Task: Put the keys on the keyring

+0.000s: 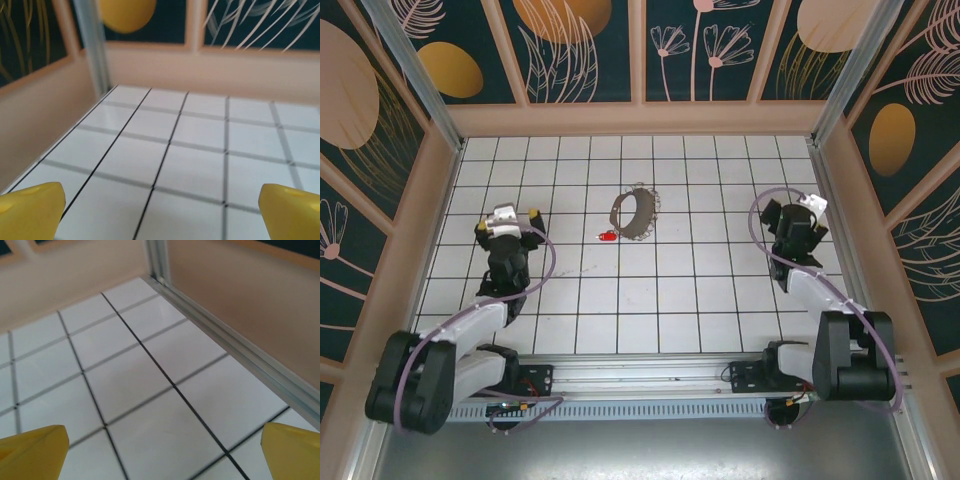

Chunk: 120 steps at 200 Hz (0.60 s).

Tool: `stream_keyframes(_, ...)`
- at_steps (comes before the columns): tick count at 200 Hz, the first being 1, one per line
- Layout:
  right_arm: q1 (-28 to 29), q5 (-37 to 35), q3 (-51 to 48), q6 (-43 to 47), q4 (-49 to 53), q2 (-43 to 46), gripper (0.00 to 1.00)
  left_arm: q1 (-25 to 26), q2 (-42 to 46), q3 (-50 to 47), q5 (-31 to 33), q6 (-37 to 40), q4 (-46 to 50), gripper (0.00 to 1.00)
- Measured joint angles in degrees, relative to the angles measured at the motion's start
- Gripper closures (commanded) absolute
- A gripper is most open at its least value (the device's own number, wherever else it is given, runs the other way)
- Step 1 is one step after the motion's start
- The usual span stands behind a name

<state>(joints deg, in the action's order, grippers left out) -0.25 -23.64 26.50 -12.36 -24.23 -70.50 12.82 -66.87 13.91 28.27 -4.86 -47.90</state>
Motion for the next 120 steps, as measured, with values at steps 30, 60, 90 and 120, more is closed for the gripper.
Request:
stream_keyframes(30, -0.3, 0.1, -8.5, 3.4, -13.3, -3.4, 0.01, -2.3, -8.3, -6.3, 0.4, 1.5, -13.2, 0.01)
stream_keyframes(60, -1.6, 5.3, -14.0, 5.6, -24.2, -5.7, 0.01, -4.7, -13.9, -6.6, -3.8, 2.9, -22.7, 0.02)
stream_keyframes(90, -4.1, 12.6, -17.7, 5.9, -39.6, -8.2, 0.01, -7.0, -16.6, -4.5, -9.2, 3.3, -24.7, 0.01)
stream_keyframes(120, -3.5, 18.9, -18.1, 7.6, -46.7, -17.2, 0.01, -9.1, -20.2, -3.2, -12.8, 2.9, -26.4, 0.01)
